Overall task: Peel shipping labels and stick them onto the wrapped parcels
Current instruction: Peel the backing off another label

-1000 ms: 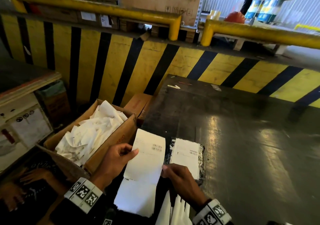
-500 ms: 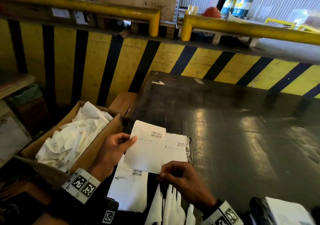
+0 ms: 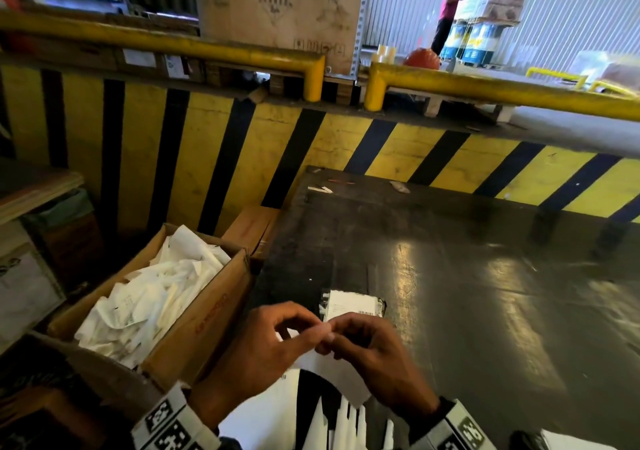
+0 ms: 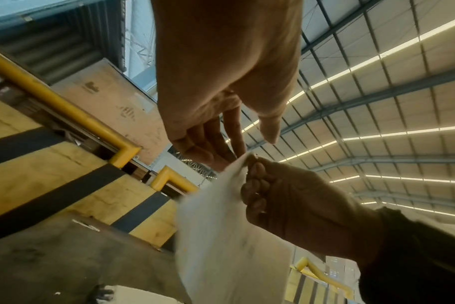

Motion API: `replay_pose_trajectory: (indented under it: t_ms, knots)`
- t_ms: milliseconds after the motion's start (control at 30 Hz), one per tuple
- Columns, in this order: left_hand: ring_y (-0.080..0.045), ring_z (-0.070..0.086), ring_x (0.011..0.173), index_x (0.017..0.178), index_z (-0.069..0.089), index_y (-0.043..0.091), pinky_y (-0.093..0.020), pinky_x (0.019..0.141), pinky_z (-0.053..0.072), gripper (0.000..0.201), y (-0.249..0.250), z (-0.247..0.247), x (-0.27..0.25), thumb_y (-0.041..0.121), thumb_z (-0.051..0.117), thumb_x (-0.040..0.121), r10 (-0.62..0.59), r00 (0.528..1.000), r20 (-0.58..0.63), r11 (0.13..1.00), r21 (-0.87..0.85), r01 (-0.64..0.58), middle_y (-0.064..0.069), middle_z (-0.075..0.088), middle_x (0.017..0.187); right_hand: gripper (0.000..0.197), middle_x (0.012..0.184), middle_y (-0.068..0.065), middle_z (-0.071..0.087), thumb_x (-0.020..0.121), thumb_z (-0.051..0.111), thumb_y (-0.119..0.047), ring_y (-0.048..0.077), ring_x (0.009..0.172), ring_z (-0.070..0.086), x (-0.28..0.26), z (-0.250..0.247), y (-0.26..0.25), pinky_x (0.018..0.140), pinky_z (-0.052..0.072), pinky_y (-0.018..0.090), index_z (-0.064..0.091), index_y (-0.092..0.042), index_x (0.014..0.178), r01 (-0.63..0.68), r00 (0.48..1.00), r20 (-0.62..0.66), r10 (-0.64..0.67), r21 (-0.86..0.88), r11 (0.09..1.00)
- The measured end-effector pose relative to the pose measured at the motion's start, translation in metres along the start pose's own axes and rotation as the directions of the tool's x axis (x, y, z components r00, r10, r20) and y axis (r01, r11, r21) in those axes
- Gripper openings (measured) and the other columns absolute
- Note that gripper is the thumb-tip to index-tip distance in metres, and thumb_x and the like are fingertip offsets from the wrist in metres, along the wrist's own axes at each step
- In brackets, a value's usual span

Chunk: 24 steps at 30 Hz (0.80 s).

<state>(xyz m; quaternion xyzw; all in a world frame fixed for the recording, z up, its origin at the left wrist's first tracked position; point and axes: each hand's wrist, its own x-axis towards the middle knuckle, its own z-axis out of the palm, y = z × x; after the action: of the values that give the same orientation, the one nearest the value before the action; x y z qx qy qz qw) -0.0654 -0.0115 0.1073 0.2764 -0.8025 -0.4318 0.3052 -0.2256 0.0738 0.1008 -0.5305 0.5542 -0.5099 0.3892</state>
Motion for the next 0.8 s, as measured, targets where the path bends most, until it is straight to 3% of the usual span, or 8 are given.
replay_pose_trajectory:
  t_ms: [67, 133, 233, 333, 433, 600, 733, 800]
  knots:
    - [-0.004, 0.065, 0.08, 0.084, 0.067, 0.027, -0.016, 0.071, 0.052, 0.014, 0.0, 0.003, 0.001, 0.04, 0.062, 0.082, -0.014, 1.0, -0.013, 0.999, 0.048, 0.015, 0.011, 0.07, 0.077, 0.01, 0.08, 0.001, 0.074, 0.086, 0.061, -0.02, 0.01, 0.077, 0.069, 0.0, 0.002, -0.001, 0.068, 0.052, 0.019, 0.07, -0.015, 0.088, -0.004, 1.0, 0.023, 0.005, -0.053, 0.999]
    - [-0.008, 0.064, 0.078, 0.083, 0.066, 0.024, -0.02, 0.068, 0.054, 0.006, -0.008, 0.002, 0.004, 0.029, 0.063, 0.086, -0.063, 0.997, -0.04, 0.997, 0.035, 0.065, 0.006, 0.068, 0.074, 0.009, 0.078, 0.003, 0.072, 0.088, 0.06, -0.012, 0.012, 0.075, 0.067, 0.0, 0.0, 0.001, 0.067, 0.051, 0.02, 0.068, -0.014, 0.084, -0.03, 0.999, 0.02, 0.032, -0.054, 0.998]
    - [-0.007, 0.063, 0.063, 0.079, 0.064, 0.015, -0.016, 0.057, 0.047, 0.01, -0.027, -0.004, 0.014, 0.014, 0.061, 0.088, -0.195, 0.973, -0.121, 0.976, -0.123, 0.18, 0.004, 0.068, 0.066, 0.02, 0.065, 0.005, 0.063, 0.087, 0.053, 0.001, 0.013, 0.061, 0.058, -0.002, -0.012, 0.002, 0.055, 0.044, 0.019, 0.062, -0.01, 0.074, -0.121, 0.99, -0.061, 0.125, 0.067, 0.99]
    - [-0.004, 0.057, 0.05, 0.08, 0.064, 0.004, -0.018, 0.053, 0.043, 0.012, -0.039, -0.016, 0.024, 0.009, 0.058, 0.09, -0.319, 0.937, -0.138, 0.931, -0.229, 0.283, 0.0, 0.065, 0.058, 0.009, 0.055, 0.004, 0.053, 0.075, 0.052, -0.011, 0.015, 0.051, 0.047, -0.008, -0.035, 0.004, 0.045, 0.036, 0.022, 0.059, -0.009, 0.069, -0.142, 0.973, -0.158, 0.165, 0.147, 0.979]
    - [-0.009, 0.06, 0.054, 0.085, 0.065, -0.002, -0.027, 0.056, 0.047, 0.014, -0.043, -0.024, 0.028, 0.009, 0.057, 0.09, -0.355, 0.926, -0.13, 0.913, -0.263, 0.314, -0.003, 0.068, 0.065, 0.015, 0.055, 0.006, 0.049, 0.076, 0.05, -0.018, 0.018, 0.049, 0.043, -0.016, -0.058, 0.008, 0.045, 0.033, 0.025, 0.057, -0.006, 0.071, -0.139, 0.957, -0.226, 0.18, 0.184, 0.973]
    - [-0.018, 0.066, 0.068, 0.086, 0.066, -0.001, -0.019, 0.056, 0.053, 0.013, -0.045, -0.037, 0.034, 0.009, 0.058, 0.089, -0.433, 0.887, -0.161, 0.87, -0.333, 0.364, -0.015, 0.071, 0.082, 0.013, 0.056, 0.011, 0.039, 0.079, 0.046, -0.004, 0.018, 0.046, 0.037, -0.026, -0.092, 0.011, 0.039, 0.032, 0.023, 0.049, -0.001, 0.066, -0.053, 0.908, -0.381, 0.172, 0.303, 0.951]
    - [-0.017, 0.06, 0.075, 0.084, 0.064, 0.006, -0.02, 0.061, 0.043, 0.012, -0.05, -0.047, 0.038, 0.013, 0.057, 0.091, -0.445, 0.86, -0.25, 0.888, -0.244, 0.389, -0.006, 0.067, 0.083, 0.028, 0.056, 0.009, 0.043, 0.085, 0.032, 0.002, 0.019, 0.049, 0.037, -0.03, -0.105, 0.008, 0.038, 0.033, 0.022, 0.047, -0.004, 0.062, 0.045, 0.862, -0.486, 0.142, 0.352, 0.935]
    - [-0.021, 0.056, 0.077, 0.086, 0.06, 0.006, -0.025, 0.069, 0.041, 0.012, -0.056, -0.052, 0.041, 0.012, 0.053, 0.093, -0.464, 0.826, -0.32, 0.885, -0.204, 0.418, -0.013, 0.065, 0.09, 0.028, 0.059, 0.008, 0.046, 0.085, 0.031, -0.001, 0.018, 0.051, 0.041, -0.032, -0.107, 0.007, 0.039, 0.034, 0.022, 0.046, -0.006, 0.063, 0.099, 0.845, -0.519, 0.127, 0.385, 0.917]
